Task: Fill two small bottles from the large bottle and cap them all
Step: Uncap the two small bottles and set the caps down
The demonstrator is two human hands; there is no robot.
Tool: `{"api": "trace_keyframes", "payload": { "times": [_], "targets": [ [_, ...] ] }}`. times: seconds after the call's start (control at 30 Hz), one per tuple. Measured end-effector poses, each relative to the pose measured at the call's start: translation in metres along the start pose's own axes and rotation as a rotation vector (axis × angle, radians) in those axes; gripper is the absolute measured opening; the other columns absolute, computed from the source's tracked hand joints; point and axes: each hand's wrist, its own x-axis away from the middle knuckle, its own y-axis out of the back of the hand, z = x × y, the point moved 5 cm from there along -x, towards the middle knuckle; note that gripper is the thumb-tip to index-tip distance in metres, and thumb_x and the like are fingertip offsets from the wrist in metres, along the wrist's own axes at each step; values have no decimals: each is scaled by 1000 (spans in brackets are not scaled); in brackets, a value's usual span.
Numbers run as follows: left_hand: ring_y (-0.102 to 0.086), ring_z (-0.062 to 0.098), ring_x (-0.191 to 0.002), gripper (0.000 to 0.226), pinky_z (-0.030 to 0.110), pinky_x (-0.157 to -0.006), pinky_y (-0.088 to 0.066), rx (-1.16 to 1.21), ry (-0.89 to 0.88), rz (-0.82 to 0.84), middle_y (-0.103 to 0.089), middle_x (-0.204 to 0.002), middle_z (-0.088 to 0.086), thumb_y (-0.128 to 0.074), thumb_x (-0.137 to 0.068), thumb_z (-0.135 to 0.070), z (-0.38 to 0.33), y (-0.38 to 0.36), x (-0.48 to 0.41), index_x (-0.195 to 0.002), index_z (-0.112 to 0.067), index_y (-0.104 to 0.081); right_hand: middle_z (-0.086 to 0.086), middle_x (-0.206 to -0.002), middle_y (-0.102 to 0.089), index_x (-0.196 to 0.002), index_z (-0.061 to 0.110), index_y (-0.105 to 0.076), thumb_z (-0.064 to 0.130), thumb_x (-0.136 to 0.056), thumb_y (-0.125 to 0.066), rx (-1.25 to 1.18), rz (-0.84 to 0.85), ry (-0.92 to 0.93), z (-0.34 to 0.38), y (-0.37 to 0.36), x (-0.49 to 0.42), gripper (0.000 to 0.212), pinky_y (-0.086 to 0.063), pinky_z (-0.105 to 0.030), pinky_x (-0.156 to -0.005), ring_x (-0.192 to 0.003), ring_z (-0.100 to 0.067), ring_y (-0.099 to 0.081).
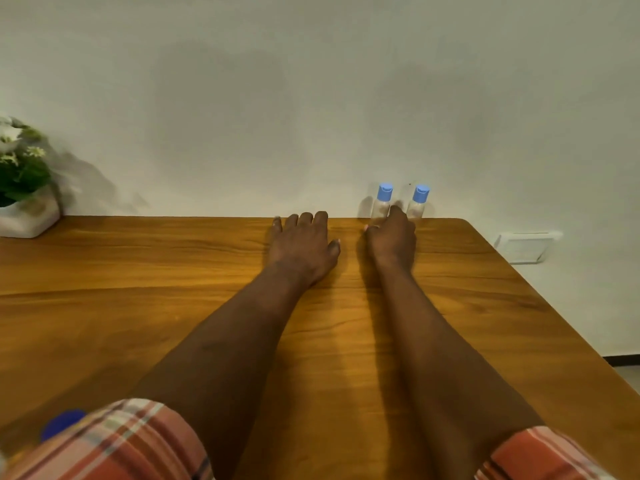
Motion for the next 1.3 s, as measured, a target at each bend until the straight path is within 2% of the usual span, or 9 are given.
{"api": "trace_keyframes", "payload": {
  "times": [0.17, 0.33, 0.4, 0.6, 0.87, 0.97, 1.17, 1.3],
  "targets": [
    [-34, 30, -138, 56, 53, -117, -17, 20, 35, 30, -42, -147, 9, -37, -97, -49, 8, -3, 14, -144, -18, -32, -13, -116, -68, -118, 9, -62, 20, -90, -65, 10, -17, 24, 1, 2, 4, 30, -50, -38, -86, -107, -33, -63],
    [-34, 29, -138, 57, 52, -117, -17, 47, 68, 45, -42, -147, 8, -37, -98, -49, 11, 7, 46, -145, -18, -31, -10, -112, -70, -117, 11, -63, 24, -89, -67, -69, 8, 42, 8, 13, 40, 31, -48, -32, -80, -102, -31, -66],
    [-35, 28, -138, 57, 51, -117, -18, 53, 69, 51, -42, -147, 8, -37, -97, -49, 9, 13, 64, -146, -19, -30, -8, -110, -71, -116, 12, -65, 25, -88, -68, -101, 31, 47, 11, 19, 63, 31, -48, -30, -78, -100, -28, -66],
    [-41, 29, -134, 56, 48, -113, -27, 119, 94, 57, -46, -144, 8, -39, -97, -49, 13, 33, 137, -144, -19, -32, -9, -103, -73, -108, 12, -68, 23, -83, -72, -155, 79, 52, 15, 51, 147, 28, -52, -37, -78, -96, -30, -67],
    [-46, 28, -129, 57, 44, -109, -33, 185, 135, 20, -50, -140, 8, -44, -95, -48, 30, 61, 242, -144, -20, -35, -7, -98, -75, -104, 14, -70, 21, -79, -75, -204, 103, 51, 27, 88, 261, 27, -48, -33, -73, -94, -30, -68],
    [-49, 28, -127, 57, 44, -108, -34, 203, 133, -14, -53, -138, 7, -45, -95, -48, 36, 68, 271, -143, -20, -37, -4, -92, -75, -101, 15, -71, 23, -77, -76, -230, 115, 60, 33, 94, 294, 26, -46, -29, -68, -87, -26, -69],
    [-55, 21, -119, 53, 44, -108, -37, 266, 86, -78, -62, -126, 4, -47, -94, -45, 46, 81, 316, -141, -21, -39, 1, -82, -74, -98, 14, -71, 31, -76, -78, -243, 171, 102, 47, 98, 339, 29, -34, -20, -51, -76, -17, -68],
    [-53, 18, -123, 56, 44, -111, -33, 280, 65, -72, -61, -129, 2, -54, -90, -40, 54, 86, 327, -141, -23, -39, 0, -83, -75, -99, 13, -72, 34, -75, -81, -245, 204, 130, 49, 99, 349, 33, -44, -25, -60, -75, -15, -69]
  ]
}}
